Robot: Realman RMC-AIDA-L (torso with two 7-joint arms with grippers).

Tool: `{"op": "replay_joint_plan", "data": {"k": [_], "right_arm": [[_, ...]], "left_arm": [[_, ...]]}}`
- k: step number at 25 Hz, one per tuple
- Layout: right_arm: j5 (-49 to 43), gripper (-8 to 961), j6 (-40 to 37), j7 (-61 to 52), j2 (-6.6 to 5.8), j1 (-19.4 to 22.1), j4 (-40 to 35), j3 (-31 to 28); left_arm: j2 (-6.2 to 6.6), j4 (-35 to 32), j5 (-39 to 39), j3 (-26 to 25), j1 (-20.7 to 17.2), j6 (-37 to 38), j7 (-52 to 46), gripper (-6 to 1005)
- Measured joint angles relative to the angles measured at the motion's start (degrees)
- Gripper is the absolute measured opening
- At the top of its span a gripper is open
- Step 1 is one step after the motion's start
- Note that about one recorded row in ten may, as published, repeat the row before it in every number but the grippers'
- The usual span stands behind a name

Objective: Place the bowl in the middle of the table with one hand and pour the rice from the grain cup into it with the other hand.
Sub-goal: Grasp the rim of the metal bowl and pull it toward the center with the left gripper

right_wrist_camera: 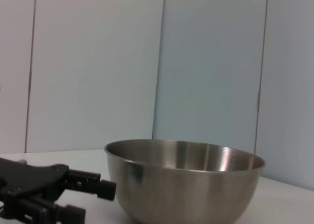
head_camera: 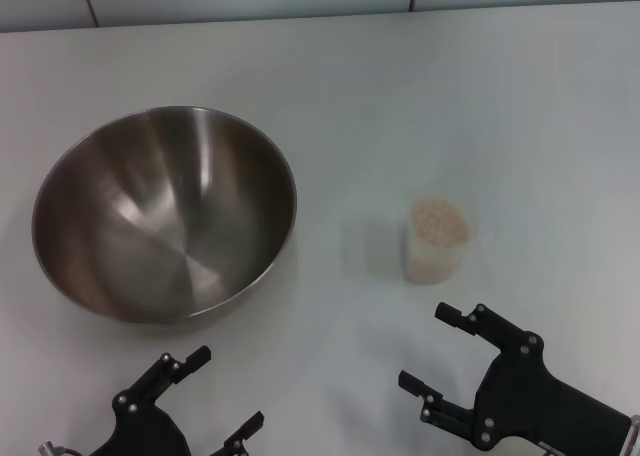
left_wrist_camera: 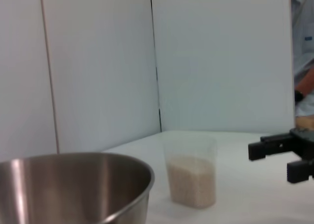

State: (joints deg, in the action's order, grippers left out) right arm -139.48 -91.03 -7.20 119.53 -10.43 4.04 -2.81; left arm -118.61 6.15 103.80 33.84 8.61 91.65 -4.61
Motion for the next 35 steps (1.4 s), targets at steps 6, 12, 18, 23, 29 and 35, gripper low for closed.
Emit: {"op": "replay_joint_plan", "data": {"k": [6, 12, 18, 23, 29, 35], "right_arm": [[-0.05, 762, 0.03, 0.00, 0.00, -0.03, 0.00, -0.06], [-0.19, 761, 0.05, 0.00, -0.12, -0.12, 0.36, -0.05], [-0.21, 761, -0.21, 0.00, -0.18, -0.24, 0.76, -0.08], [-0.20, 762, -0.08, 0.00, -0.18, -0.43, 0.79, -0.11], [-0.09, 761, -0.04, 0.00, -0.18, -0.46, 0.80, -0.18], [-0.05, 761, -0.03, 0.00, -0.18, -0.47, 0.79, -0.19]], "left_arm": [[0.40, -0.77, -0.77, -4.04, -3.39, 14.75, 1.31, 817], [1.97, -9.52, -1.85, -22.61, -1.30, 22.64, -17.95, 814], [-0.25, -31.54, -2.24, -30.46, 4.81, 21.83, -41.88, 809], [-0.49, -49.28, -0.21, -27.24, 10.25, 13.82, -61.27, 799], [-0.46, -66.82, 2.32, -4.70, 8.88, -3.27, -81.27, 787], [-0.11, -80.68, 10.10, 16.62, 4.72, -18.19, -97.64, 776]]}}
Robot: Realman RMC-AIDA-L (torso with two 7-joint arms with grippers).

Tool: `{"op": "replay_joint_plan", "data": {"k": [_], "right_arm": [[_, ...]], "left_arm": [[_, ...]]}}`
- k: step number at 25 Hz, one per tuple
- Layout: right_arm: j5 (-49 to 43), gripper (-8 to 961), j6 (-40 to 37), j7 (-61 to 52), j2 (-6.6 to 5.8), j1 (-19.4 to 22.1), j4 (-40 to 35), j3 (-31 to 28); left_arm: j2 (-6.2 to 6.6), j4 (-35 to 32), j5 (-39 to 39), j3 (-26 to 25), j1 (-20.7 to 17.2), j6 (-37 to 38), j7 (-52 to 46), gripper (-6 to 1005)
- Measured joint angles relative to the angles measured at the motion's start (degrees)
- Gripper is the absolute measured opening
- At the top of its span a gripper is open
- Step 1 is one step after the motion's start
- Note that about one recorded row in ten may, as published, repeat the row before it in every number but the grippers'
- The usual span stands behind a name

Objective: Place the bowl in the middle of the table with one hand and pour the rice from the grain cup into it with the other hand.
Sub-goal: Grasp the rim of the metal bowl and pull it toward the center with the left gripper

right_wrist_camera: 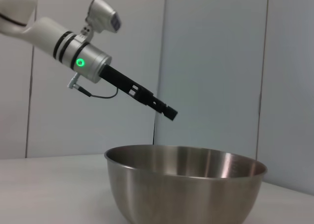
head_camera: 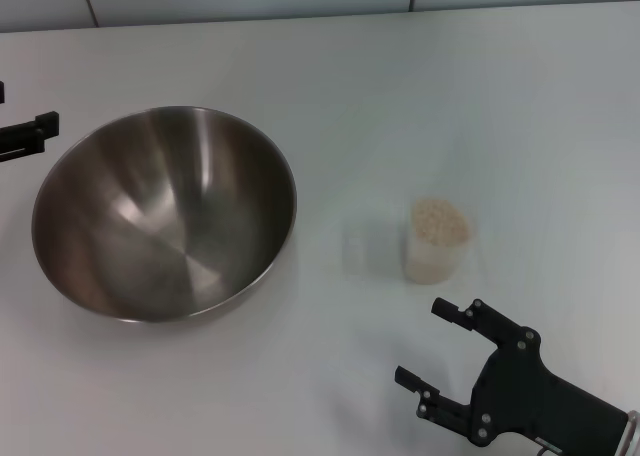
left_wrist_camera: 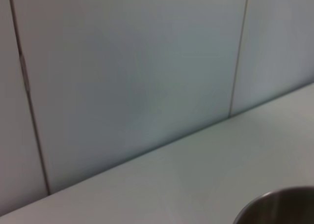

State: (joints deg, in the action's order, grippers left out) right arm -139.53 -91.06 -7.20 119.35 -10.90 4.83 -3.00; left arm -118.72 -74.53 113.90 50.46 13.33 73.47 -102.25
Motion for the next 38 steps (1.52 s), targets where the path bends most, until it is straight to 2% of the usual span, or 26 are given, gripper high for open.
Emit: {"op": "replay_joint_plan", "data": {"k": [4, 9, 26, 37, 38], "right_arm": [[0.02, 761, 0.12, 0.00, 0.00, 0.00, 0.00, 0.01], [0.05, 762, 0.28, 0.00, 0.03, 0.03, -0.05, 0.01], [0.05, 761, 0.29, 0.00, 0.09, -0.08, -0.09, 0.01], [0.02, 761, 0.27, 0.00, 0.09, -0.01, 0.01, 0.01], [0.02, 761, 0.27, 0.00, 0.09, -0.01, 0.01, 0.01]], "left_arm": [[0.04, -3.01, 6.38, 5.16, 0.43, -2.46, -6.43, 768], [-0.01, -2.10, 13.97, 7.40, 3.59, -3.19, -9.80, 758], [-0.10, 6.29, 22.34, 10.51, 9.56, -4.83, -10.71, 725], [-0.11, 5.24, 23.89, 13.25, 10.17, -4.97, -11.34, 703], [-0.11, 5.17, 23.89, 13.45, 10.19, -4.98, -11.53, 675]]}}
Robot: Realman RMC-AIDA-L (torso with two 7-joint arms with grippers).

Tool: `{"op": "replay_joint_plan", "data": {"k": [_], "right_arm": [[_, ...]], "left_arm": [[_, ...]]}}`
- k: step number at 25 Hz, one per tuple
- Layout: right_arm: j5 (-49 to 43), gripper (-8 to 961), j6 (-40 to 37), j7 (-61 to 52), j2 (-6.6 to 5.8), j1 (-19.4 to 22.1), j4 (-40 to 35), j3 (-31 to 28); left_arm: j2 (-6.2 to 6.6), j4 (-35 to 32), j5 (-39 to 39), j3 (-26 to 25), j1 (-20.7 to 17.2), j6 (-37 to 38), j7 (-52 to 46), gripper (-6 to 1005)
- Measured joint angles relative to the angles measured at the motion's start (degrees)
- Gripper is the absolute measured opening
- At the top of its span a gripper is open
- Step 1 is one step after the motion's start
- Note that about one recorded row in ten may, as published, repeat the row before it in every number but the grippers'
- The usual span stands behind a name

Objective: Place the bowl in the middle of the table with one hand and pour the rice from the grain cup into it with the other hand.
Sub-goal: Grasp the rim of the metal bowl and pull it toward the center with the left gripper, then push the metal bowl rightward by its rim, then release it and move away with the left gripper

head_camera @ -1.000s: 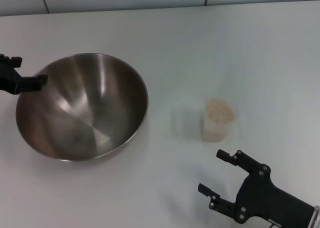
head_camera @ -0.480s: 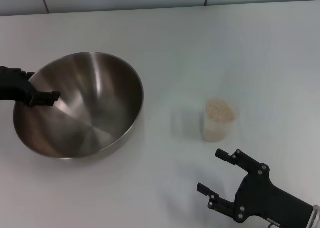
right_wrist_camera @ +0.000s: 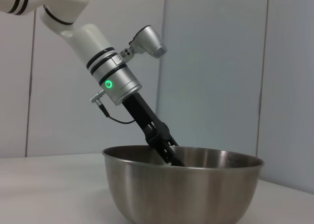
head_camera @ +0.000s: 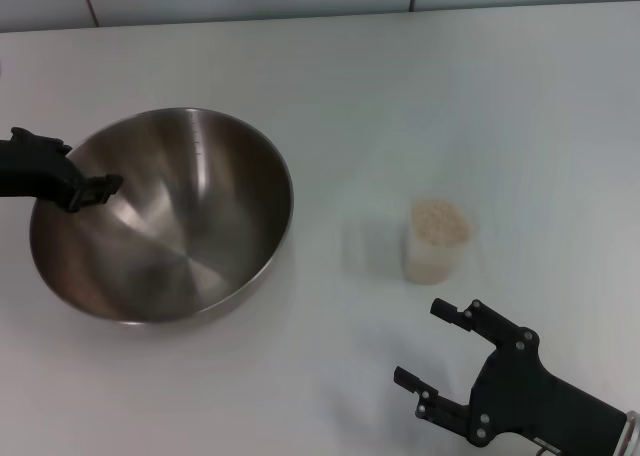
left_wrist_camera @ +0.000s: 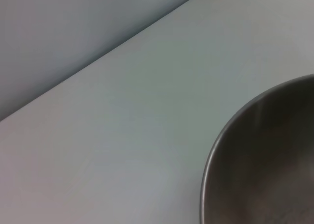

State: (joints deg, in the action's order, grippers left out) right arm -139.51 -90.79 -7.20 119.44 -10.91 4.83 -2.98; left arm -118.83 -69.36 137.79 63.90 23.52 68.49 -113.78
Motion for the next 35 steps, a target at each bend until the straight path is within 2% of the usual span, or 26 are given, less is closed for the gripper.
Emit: {"op": "replay_joint_plan", "data": {"k": [6, 11, 18, 19, 22, 23, 26, 27, 29, 30, 32, 35], "right_arm": [[-0.10, 761, 0.00, 0.00, 0.00, -0.10, 0.00, 0.00], [-0.22, 761, 0.00, 0.00, 0.00, -0.17, 0.00, 0.06], [-0.24, 762, 0.00, 0.00, 0.00, -0.29, 0.00, 0.18], [-0.24, 762, 0.00, 0.00, 0.00, -0.34, 0.00, 0.23], [-0.30, 762, 0.00, 0.00, 0.00, -0.42, 0.00, 0.25], [-0.31, 762, 0.00, 0.00, 0.00, -0.42, 0.00, 0.25], [-0.32, 762, 0.00, 0.00, 0.00, -0.43, 0.00, 0.24], [-0.32, 762, 0.00, 0.00, 0.00, -0.43, 0.00, 0.26], [-0.33, 762, 0.00, 0.00, 0.00, -0.34, 0.00, 0.22], [-0.33, 761, 0.00, 0.00, 0.00, -0.34, 0.00, 0.22], [-0.33, 761, 0.00, 0.00, 0.00, -0.30, 0.00, 0.18], [-0.33, 761, 0.00, 0.00, 0.00, -0.31, 0.00, 0.16]], "left_arm": [[0.13, -0.35, 0.04, 0.82, 0.23, 0.44, -0.97, 509], [0.18, -1.33, 0.07, 0.56, 1.23, 3.04, -2.11, 280], [0.33, -0.74, 0.18, 0.26, 3.09, 5.26, -3.52, 135], [0.56, 0.14, 0.26, -1.04, 5.37, 7.44, -5.10, 131], [0.62, 1.31, 0.48, -3.61, 7.52, 9.72, -5.32, 117], [0.85, 4.94, 2.09, -8.90, 12.40, 13.72, -5.35, 112], [1.48, 9.60, 3.72, -12.53, 16.79, 16.22, -5.36, 90], [1.48, 9.60, 3.72, -12.53, 16.79, 16.22, -5.36, 83], [2.59, 15.48, 3.75, -13.59, 21.20, 17.73, -5.37, 68], [2.73, 16.31, 3.68, -13.66, 21.86, 17.79, -5.37, 66], [2.73, 16.31, 3.68, -13.66, 21.86, 17.79, -5.37, 61], [2.57, 18.92, 3.46, -13.81, 25.01, 17.76, -5.32, 55]]}}
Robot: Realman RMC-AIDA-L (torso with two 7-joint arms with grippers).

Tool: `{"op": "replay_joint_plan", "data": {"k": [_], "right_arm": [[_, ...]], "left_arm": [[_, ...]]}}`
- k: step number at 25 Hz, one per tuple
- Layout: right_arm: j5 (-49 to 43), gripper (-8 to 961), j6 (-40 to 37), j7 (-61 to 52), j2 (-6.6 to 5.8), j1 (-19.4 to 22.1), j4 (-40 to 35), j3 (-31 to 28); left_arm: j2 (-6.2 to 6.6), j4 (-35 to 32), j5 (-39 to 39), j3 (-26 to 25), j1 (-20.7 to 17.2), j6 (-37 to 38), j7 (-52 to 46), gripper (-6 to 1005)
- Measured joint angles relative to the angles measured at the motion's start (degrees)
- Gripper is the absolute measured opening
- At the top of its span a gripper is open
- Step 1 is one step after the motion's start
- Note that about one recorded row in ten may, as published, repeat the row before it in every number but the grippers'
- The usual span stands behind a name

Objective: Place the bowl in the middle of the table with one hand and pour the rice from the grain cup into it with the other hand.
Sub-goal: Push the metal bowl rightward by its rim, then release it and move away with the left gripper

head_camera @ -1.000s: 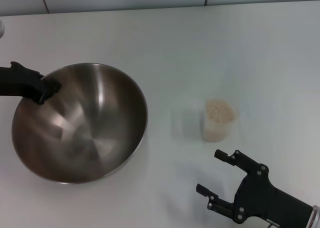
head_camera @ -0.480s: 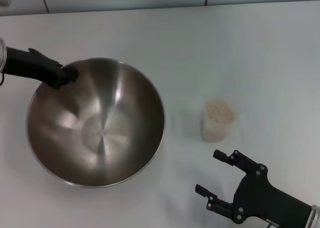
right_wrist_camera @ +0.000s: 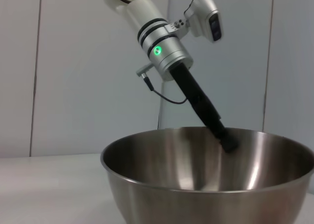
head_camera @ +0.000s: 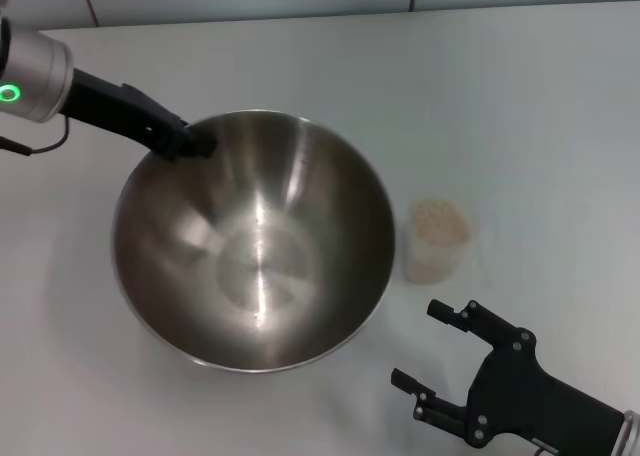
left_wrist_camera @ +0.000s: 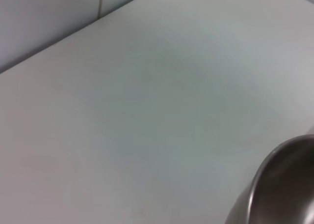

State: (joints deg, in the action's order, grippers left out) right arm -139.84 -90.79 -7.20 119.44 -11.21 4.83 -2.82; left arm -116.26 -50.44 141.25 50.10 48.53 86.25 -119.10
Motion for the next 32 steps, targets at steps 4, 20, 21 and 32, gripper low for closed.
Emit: {"op": "replay_joint_plan", "data": {"k": [4, 20, 21, 32], "right_arm": [[0.00, 761, 0.00, 0.00, 0.04, -0.11, 0.00, -0.03], [0.19, 762, 0.00, 1.32, 0.02, 0.03, 0.50, -0.02], [0.19, 762, 0.00, 1.32, 0.02, 0.03, 0.50, -0.02], [0.27, 761, 0.02, 1.37, 0.05, -0.08, 0.54, -0.16]], "left_arm": [[-0.38, 1.90, -0.09, -0.01, 1.15, -1.57, 0.25, 54], [-1.66, -2.23, 1.22, 1.18, -3.43, -3.98, 3.03, 46], [-1.79, -3.92, 0.55, 1.18, -4.27, -3.42, 3.56, 45], [-1.60, -27.42, -15.17, 0.48, -15.78, 2.91, 9.19, 298]]}}
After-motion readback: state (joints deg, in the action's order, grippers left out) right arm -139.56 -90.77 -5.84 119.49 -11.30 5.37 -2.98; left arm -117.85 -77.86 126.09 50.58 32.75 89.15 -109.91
